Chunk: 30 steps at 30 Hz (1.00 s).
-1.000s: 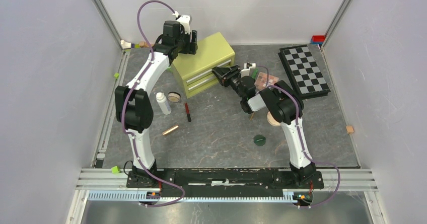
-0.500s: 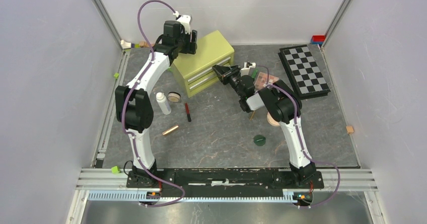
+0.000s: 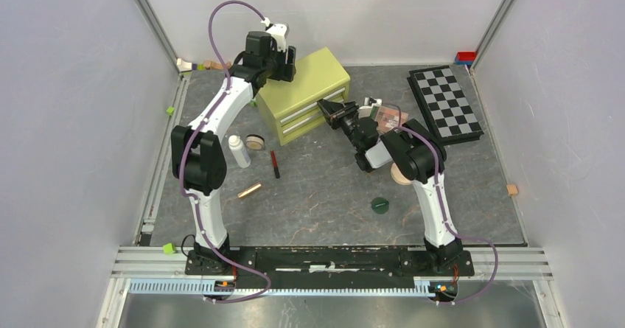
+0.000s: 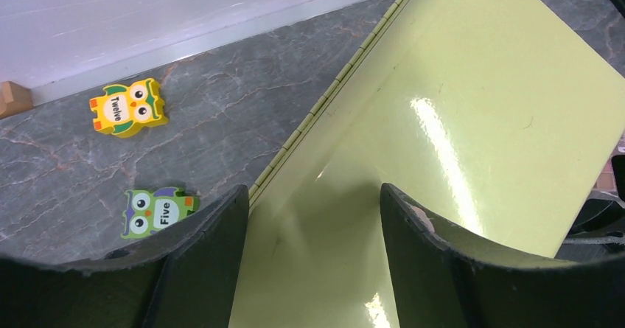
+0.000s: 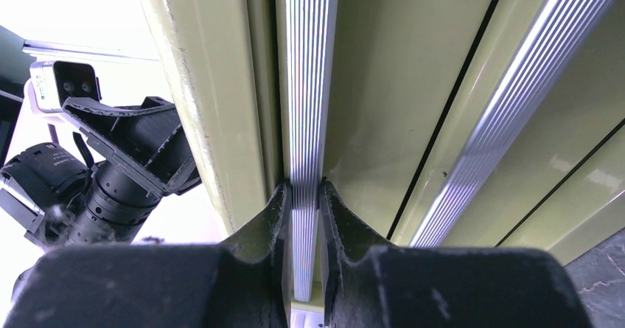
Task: Organize the makeup
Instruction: Open the drawer in the storage box.
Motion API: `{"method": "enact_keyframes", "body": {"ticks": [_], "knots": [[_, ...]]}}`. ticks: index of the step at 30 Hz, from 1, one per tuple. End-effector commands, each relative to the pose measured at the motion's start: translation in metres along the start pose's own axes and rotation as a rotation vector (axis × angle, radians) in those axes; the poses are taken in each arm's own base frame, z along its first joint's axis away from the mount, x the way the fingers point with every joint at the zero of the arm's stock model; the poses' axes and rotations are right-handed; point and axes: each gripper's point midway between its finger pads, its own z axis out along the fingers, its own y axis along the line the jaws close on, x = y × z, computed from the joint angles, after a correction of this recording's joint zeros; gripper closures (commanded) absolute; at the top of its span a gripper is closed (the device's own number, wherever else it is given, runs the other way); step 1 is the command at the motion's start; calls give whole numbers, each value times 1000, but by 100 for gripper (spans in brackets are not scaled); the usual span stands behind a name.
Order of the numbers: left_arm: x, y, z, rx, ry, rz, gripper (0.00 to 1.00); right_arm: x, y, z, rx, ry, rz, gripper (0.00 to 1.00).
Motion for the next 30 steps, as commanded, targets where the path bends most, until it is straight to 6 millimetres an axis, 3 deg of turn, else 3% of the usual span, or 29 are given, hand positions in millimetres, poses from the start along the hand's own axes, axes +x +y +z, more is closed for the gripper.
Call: {"method": "enact_keyframes", "body": {"ticks": [1, 13, 23, 30], "knots": [[53, 2, 10, -2, 171, 20, 29, -22, 46, -7, -112, -65, -38, 91], [55, 4, 12, -18, 175, 18, 28, -17, 27, -23, 0, -27, -139, 92], [12, 7, -20, -42, 71, 45, 20, -11, 22, -20, 6, 4, -137, 92], [20, 7, -14, -47, 90, 48, 17, -11, 21, -22, 17, 9, -158, 92]]}}
